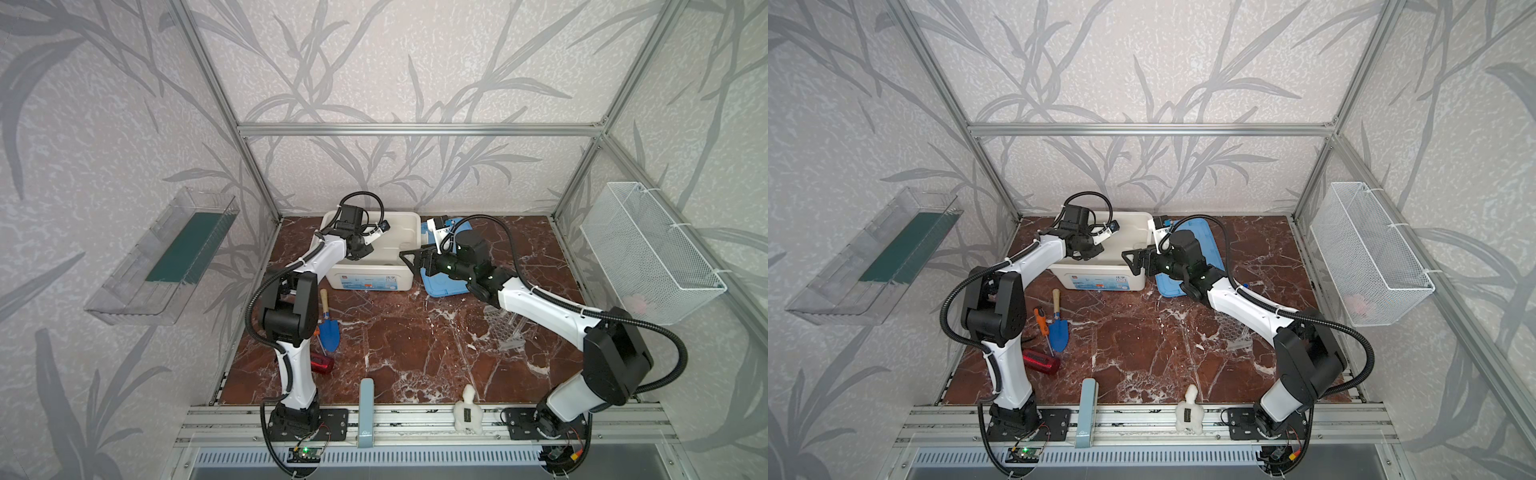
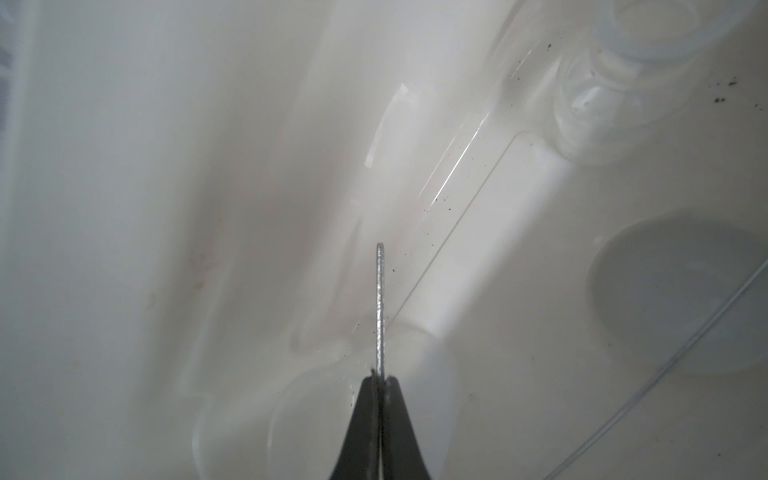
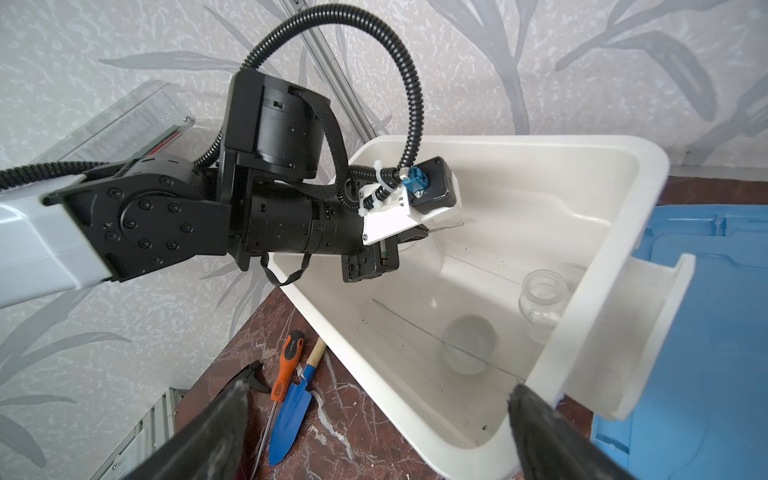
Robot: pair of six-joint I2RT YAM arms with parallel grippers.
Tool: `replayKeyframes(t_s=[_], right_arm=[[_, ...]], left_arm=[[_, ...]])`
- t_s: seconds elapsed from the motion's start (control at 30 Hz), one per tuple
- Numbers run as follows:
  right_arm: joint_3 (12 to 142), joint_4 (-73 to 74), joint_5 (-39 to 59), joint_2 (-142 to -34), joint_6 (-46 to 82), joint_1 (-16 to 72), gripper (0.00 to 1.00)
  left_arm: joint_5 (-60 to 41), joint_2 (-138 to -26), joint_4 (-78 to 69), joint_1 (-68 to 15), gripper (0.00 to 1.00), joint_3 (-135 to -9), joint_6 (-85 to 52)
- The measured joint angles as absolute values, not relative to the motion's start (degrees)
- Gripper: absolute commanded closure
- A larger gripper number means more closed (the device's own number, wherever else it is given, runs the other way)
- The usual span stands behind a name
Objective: Organize the chemistry lab equipment
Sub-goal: 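Lower tweezers into the bin with left gripper while right gripper hovers beside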
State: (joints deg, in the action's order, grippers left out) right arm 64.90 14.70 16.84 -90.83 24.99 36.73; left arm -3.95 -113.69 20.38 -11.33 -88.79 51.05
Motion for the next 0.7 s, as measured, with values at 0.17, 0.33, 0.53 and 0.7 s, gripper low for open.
replayKeyframes(t_s=[0.17,0.33,0.53,0.7], right_arm=[[64.71,14.79,15.88,-90.32,23.7,36.86,0.04],[63.99,14.98,15.44,-89.3,23.46,36.86,0.04],[62.94,15.03,15.22,-88.88,23.09,36.86,0.04],[61.84,15.11,14.96,-88.77,22.63,36.86,0.04]], left_arm=[[-5.04,-113.69,19.42,-11.35,1.0,-88.64,51.09],[-6.2,-113.84,20.93,-11.38,1.0,-89.76,51.81],[-7.77,-113.86,20.36,-12.23,1.0,-89.91,51.99],[-7.6,-113.86,16.99,-13.5,1.0,-89.89,51.92]])
